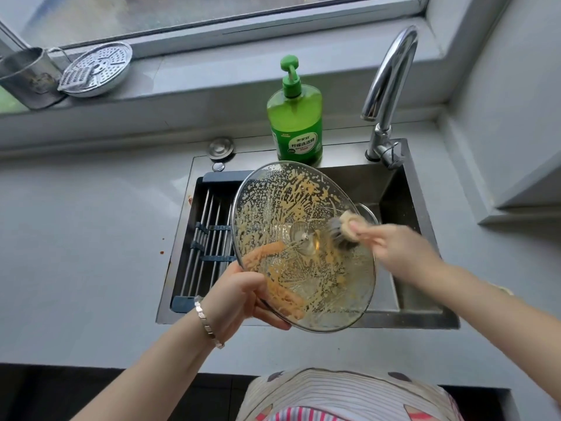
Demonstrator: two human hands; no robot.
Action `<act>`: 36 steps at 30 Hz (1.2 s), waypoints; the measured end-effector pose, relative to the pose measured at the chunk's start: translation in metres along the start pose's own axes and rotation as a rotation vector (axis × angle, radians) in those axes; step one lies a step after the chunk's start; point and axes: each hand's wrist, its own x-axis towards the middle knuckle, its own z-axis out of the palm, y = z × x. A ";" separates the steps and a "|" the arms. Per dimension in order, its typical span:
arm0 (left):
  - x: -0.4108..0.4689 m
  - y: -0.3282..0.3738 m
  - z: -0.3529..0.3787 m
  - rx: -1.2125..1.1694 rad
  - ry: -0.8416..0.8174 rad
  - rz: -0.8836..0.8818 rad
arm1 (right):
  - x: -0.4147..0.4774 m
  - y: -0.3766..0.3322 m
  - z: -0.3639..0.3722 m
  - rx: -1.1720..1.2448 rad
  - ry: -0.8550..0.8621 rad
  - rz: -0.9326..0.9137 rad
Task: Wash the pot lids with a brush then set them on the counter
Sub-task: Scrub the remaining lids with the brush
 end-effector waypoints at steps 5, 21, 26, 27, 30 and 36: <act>0.001 0.001 0.002 0.022 0.022 0.008 | -0.009 -0.024 0.015 0.063 -0.110 -0.170; 0.004 0.001 0.009 0.085 0.054 0.023 | 0.001 -0.043 0.020 0.216 -0.010 -0.158; 0.000 0.004 0.010 0.106 0.011 0.026 | 0.025 -0.024 0.001 0.130 0.147 0.128; 0.000 0.005 0.012 0.115 0.004 0.029 | 0.023 -0.027 0.002 0.143 0.137 0.118; 0.002 0.004 0.013 0.092 0.001 0.037 | 0.006 -0.051 0.014 0.244 0.039 -0.125; 0.001 0.003 0.012 0.152 -0.035 -0.018 | 0.028 -0.040 -0.004 0.173 0.125 0.050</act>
